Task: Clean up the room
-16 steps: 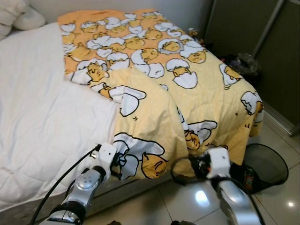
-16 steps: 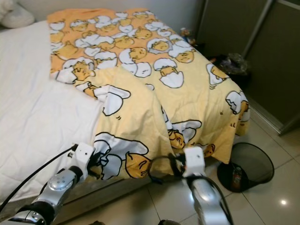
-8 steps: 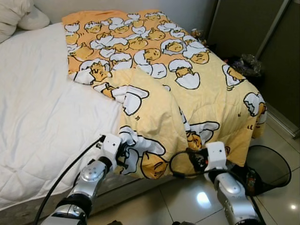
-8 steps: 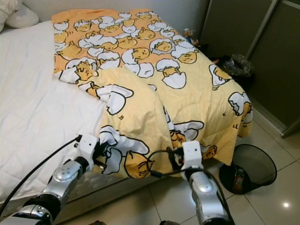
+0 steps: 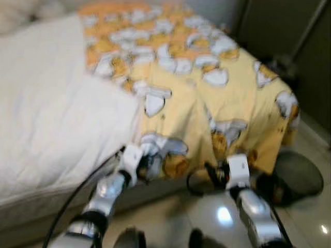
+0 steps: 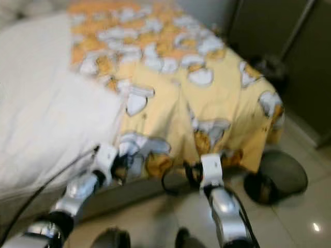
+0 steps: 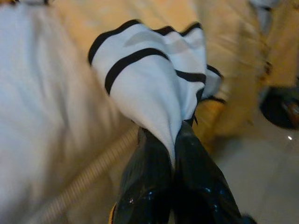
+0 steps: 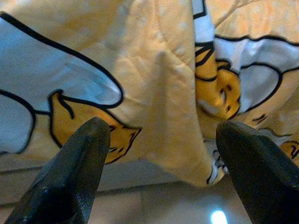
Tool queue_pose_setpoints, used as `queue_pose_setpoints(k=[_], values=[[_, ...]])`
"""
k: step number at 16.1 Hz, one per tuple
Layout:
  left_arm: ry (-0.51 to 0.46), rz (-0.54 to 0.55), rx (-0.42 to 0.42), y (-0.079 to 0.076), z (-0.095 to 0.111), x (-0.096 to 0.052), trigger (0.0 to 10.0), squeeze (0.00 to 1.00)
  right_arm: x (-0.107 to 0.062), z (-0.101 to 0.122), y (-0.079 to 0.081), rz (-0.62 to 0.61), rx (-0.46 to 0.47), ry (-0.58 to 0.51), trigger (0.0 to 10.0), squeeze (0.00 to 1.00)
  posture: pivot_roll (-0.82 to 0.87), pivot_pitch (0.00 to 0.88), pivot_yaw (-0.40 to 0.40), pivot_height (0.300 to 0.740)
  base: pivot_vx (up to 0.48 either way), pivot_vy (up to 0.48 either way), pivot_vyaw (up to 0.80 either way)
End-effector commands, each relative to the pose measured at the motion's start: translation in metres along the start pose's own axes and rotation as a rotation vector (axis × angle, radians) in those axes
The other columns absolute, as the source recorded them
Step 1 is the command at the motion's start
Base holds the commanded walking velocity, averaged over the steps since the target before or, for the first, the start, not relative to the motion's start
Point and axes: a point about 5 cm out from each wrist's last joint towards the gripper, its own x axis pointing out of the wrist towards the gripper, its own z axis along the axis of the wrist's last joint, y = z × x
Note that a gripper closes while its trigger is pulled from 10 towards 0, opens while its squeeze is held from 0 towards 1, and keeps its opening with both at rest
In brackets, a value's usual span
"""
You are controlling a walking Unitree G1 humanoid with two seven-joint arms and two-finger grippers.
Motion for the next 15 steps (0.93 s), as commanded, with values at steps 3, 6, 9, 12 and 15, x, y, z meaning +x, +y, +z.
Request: queue_pose_setpoints(k=[3,6,9,12,15], values=[[0.020,-0.233,0.107,-0.028,-0.006,-0.001,10.0,0.00,-0.003,-0.005,-0.005,-0.005,0.000,0.014,10.0,0.00,-0.01,0.000,0.000,0.740,0.000,0.000,0.00],[0.072,-0.550,0.110,-0.069,-0.016,-0.004,10.0,0.00,-0.004,-0.007,-0.005,0.015,-0.008,0.035,10.0,0.00,-0.01,0.000,-0.015,0.740,0.000,0.000,0.00],[0.160,-0.656,0.122,-0.097,-0.019,0.002,10.0,0.00,-0.004,-0.008,-0.004,0.028,-0.015,0.043,10.0,0.00,-0.02,0.000,-0.022,0.740,0.000,0.000,0.00],[0.214,-0.597,0.276,-0.095,-0.020,0.008,10.0,0.02,-0.004,-0.008,-0.003,0.039,-0.022,0.046,10.0,0.00,-0.03,0.000,-0.025,0.740,0.000,0.000,0.00],[0.222,-0.567,0.289,-0.083,-0.022,0.006,10.0,1.00,-0.003,-0.008,-0.002,0.037,-0.019,0.043,10.0,0.00,-0.03,0.000,-0.020,0.740,0.000,0.000,0.00]])
